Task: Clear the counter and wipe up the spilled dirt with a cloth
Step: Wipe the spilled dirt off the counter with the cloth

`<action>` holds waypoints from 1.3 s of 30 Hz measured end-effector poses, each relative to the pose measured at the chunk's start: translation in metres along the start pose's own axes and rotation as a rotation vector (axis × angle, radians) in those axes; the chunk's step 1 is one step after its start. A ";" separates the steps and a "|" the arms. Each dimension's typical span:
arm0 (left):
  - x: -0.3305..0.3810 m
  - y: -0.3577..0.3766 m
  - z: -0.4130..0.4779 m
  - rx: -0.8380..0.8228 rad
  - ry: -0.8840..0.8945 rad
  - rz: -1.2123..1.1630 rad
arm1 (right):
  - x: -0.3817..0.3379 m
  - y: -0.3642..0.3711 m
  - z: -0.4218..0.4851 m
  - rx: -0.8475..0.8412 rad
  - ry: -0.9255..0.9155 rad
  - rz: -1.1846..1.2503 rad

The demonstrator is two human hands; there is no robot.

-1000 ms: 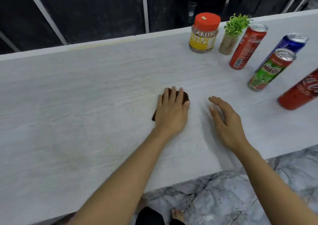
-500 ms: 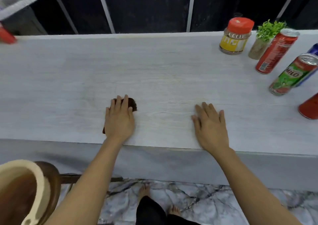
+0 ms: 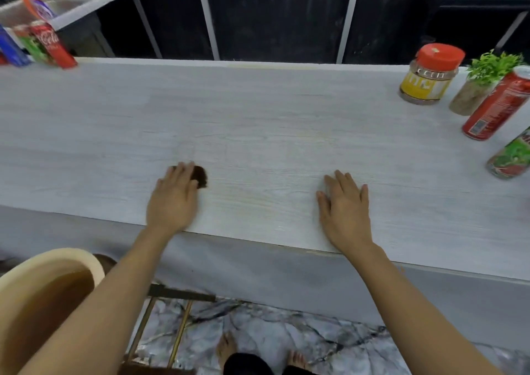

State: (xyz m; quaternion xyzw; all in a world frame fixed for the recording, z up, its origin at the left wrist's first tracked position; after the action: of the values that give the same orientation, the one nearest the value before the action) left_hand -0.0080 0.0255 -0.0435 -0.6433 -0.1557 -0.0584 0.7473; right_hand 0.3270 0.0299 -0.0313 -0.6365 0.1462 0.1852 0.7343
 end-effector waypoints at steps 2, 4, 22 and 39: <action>-0.017 -0.004 0.025 0.039 -0.106 0.013 | -0.022 0.011 0.004 -0.012 -0.029 0.007; 0.002 0.001 0.039 0.049 -0.106 0.013 | -0.044 0.023 0.010 -0.033 -0.057 0.006; 0.017 0.017 0.110 0.006 0.207 -0.061 | -0.090 0.063 0.039 0.011 -0.007 0.024; 0.092 0.040 0.137 -0.105 0.385 -0.089 | -0.054 0.047 0.052 0.082 0.120 0.089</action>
State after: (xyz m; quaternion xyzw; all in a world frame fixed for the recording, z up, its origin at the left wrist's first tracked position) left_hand 0.0686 0.1772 -0.0363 -0.6506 -0.0350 -0.2214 0.7256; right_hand 0.2559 0.0827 -0.0408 -0.6086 0.2256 0.1729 0.7408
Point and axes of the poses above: each hand's wrist, its own z-axis towards the middle knuckle, its own y-axis out of the palm, x = y × z, the point moved 1 cm from there along z, towards the middle knuckle, and after that the axes turned 3 degrees about y, right-handed, at the moved point
